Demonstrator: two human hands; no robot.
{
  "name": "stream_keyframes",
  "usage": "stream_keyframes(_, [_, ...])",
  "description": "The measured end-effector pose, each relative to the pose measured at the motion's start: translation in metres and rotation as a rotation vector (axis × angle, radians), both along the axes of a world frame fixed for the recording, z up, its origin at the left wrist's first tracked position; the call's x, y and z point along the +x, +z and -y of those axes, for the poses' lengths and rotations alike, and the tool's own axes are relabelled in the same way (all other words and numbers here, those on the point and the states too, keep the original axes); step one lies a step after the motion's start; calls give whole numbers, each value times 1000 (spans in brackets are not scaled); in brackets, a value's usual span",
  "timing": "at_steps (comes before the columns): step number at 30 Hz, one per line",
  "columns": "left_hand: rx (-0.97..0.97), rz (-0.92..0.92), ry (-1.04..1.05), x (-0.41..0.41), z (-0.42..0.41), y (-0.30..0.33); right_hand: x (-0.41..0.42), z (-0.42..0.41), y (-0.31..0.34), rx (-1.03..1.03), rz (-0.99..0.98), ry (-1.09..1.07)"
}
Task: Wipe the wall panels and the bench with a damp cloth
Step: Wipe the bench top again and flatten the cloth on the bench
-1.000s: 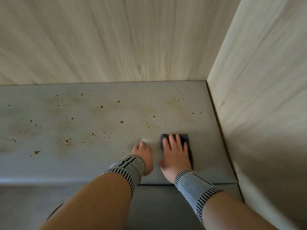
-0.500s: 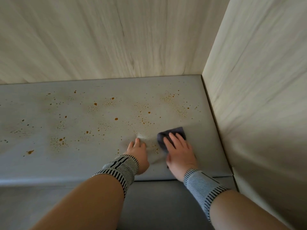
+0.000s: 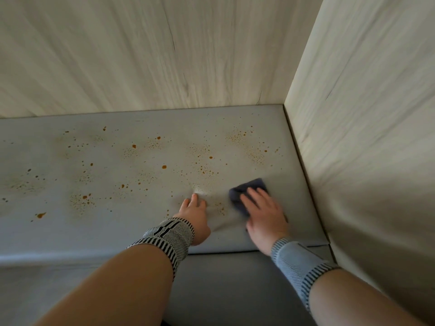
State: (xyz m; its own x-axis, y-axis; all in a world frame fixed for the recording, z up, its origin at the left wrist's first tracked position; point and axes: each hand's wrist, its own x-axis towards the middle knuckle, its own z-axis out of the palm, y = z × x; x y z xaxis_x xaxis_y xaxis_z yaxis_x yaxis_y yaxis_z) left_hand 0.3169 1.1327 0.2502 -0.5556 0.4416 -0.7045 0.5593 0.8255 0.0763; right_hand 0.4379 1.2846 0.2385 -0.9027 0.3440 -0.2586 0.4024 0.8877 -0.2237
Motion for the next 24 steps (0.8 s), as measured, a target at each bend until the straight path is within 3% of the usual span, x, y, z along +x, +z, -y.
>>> stream_keyframes(3, [1,3,-5,0,1,0,5,-31,1,19,-2,-423])
stream_keyframes(5, [-6,0,8,2,1,-1,-6,-22,5,-21,-3,-596])
stream_keyframes(7, [-13,-8,13,4,0,-3,-17,0,8,-33,-1,-519])
stream_keyframes(10, [-16,-18,7,5,0,-2,-18,30,7,-53,-5,-48])
stream_keyframes(12, [-17,-15,-9,3,1,0,-13,22,5,-45,15,140])
stream_keyframes(14, [-13,-9,-13,2,2,2,-8,-4,-1,-9,14,56])
stream_keyframes(19, [-18,-12,13,5,1,-2,-10,-29,1,-19,-37,-666])
stream_keyframes(21, [-35,-19,21,7,-2,-3,-22,-3,7,-47,-53,-609])
stream_keyframes(24, [-48,-16,20,8,-3,-3,-17,36,7,-61,-58,-143])
